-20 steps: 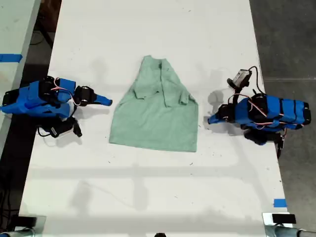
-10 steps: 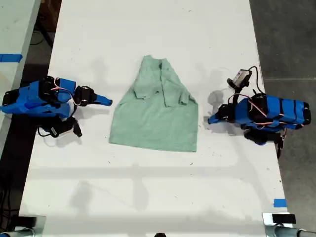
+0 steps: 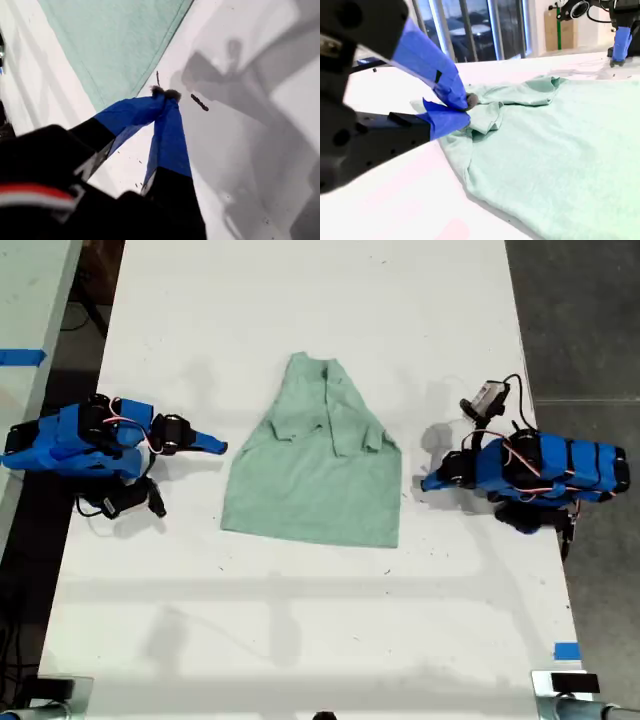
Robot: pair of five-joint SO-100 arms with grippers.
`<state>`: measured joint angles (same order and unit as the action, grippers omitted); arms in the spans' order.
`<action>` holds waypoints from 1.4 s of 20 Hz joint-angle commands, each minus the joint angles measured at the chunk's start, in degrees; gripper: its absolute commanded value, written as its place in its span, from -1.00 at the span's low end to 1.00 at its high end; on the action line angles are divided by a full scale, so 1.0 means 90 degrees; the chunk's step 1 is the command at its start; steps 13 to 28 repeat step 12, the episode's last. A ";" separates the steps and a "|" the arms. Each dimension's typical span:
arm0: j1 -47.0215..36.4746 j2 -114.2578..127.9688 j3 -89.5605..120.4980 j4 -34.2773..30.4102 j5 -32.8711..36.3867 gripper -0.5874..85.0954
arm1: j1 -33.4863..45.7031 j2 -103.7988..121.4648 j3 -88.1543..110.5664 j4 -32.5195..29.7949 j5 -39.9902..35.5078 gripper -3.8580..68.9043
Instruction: Fold t shirt
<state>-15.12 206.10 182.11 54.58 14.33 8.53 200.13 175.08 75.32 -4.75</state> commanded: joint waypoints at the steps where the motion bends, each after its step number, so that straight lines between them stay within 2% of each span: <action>1: -0.0088 0.0049 0.0039 0.0039 -0.0088 -0.99 | -0.0020 0.0078 0.0342 0.0010 0.0029 -0.96; 12: -0.0088 0.0049 0.0039 0.0039 -0.0088 -0.99 | -0.0264 0.0078 0.0322 -0.0264 0.0088 -0.92; 28: -0.0088 0.0049 0.0039 0.0039 -0.0088 -0.99 | -0.0264 0.0078 0.0322 -0.0264 0.0088 -0.92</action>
